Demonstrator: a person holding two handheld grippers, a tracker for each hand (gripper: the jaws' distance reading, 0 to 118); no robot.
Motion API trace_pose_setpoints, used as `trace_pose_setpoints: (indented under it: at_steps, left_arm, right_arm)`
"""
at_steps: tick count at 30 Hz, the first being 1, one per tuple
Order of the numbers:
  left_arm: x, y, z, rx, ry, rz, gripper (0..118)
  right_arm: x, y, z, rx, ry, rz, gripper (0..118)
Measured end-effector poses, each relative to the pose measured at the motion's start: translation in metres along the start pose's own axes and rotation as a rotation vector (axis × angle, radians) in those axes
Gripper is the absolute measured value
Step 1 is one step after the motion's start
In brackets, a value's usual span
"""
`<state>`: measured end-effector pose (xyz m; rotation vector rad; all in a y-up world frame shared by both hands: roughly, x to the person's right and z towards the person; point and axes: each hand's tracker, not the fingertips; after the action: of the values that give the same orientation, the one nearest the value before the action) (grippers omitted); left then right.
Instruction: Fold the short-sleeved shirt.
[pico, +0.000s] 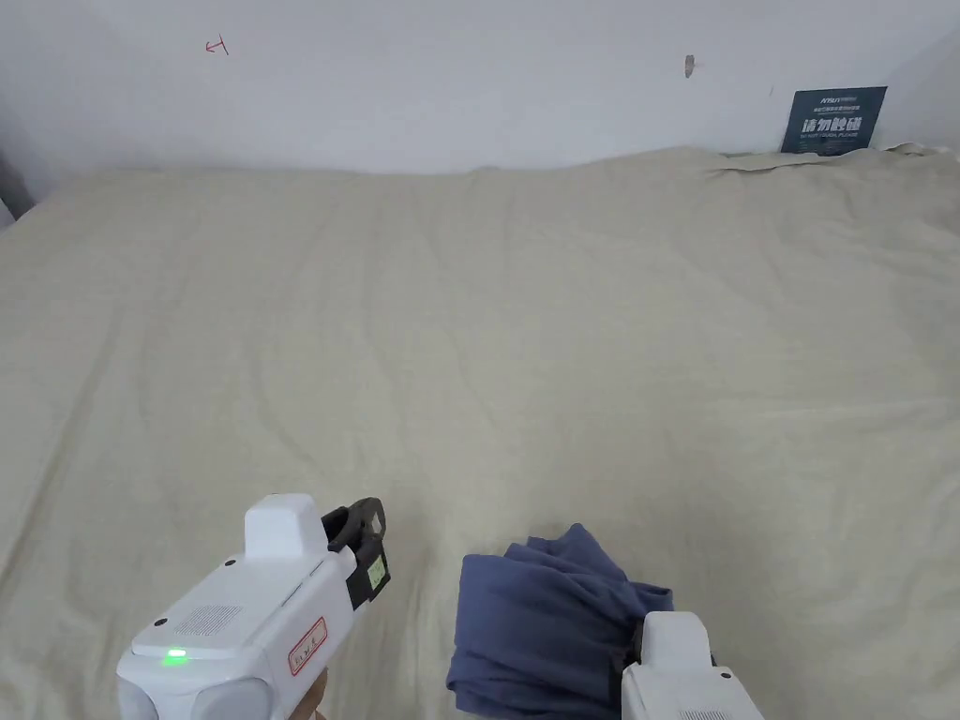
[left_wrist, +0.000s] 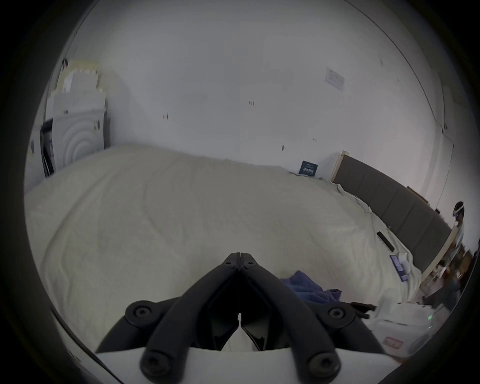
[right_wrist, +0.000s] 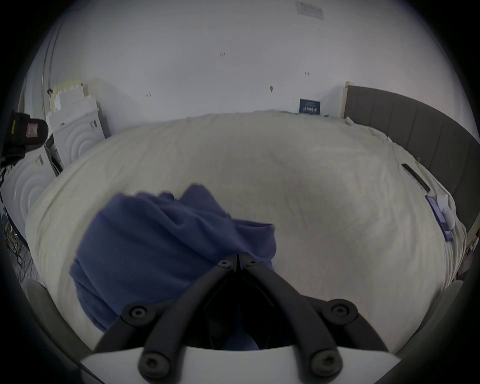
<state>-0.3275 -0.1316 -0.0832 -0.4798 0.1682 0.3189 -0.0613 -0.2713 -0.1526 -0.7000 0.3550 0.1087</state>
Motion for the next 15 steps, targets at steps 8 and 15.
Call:
trace_pose_setpoints:
  at_steps: [8, 15]
  left_arm:
    - [-0.022, -0.014, -0.053, -0.371, -0.195, 0.206, 9]
    - [-0.025, -0.029, -0.111, -0.635, -0.296, 0.229, 96]
  right_arm:
    - [-0.006, 0.005, 0.005, -0.017, -0.021, 0.025, 0]
    - [-0.001, 0.009, 0.007, -0.030, 0.003, 0.014, 0]
